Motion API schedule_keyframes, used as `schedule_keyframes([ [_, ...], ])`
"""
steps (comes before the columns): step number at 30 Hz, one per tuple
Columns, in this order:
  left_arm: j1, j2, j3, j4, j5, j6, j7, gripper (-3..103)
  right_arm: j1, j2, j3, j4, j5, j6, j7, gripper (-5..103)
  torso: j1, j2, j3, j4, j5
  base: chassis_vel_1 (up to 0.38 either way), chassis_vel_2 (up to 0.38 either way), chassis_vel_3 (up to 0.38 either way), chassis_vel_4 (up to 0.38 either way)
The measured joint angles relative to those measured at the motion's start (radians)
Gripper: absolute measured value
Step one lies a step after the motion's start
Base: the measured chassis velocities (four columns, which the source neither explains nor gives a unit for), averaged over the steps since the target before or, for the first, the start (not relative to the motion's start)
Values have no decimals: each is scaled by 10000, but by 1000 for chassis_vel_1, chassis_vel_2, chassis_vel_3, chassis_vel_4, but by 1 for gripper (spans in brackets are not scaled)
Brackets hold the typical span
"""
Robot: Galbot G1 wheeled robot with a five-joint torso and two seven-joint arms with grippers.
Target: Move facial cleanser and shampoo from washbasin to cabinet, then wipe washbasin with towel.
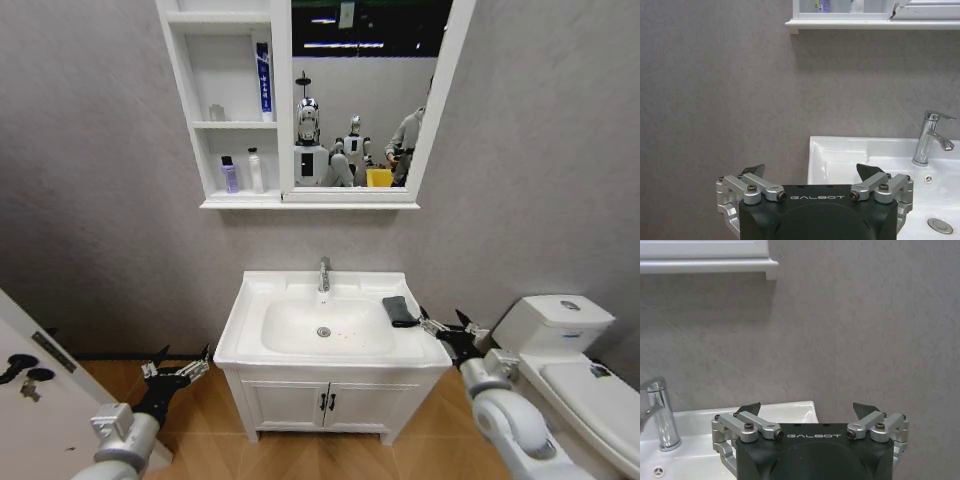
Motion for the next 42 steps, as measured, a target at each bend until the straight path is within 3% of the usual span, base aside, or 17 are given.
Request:
schedule_keyframes([
  [12,-7,8,8,9,-9,9,-6,100,3274,-298,-2028,-2862,544,-652,359,100,1,0,0,2,-3,0,0,0,0],
  [21,-6,11,9,11,-10,14,-12,100,5589,446,-3773,-5428,799,-1404,526,100,0,-1,-1,2,-2,0,0,0,0],
  [30,-6,12,9,11,-11,14,-12,100,6173,878,-4121,-6151,675,-1645,547,100,-1,1,-2,2,-2,0,0,0,0],
  [42,-6,12,10,11,-12,13,-11,100,5907,866,-4039,-6403,203,-1597,297,100,-2,2,-2,0,-1,0,0,0,0],
])
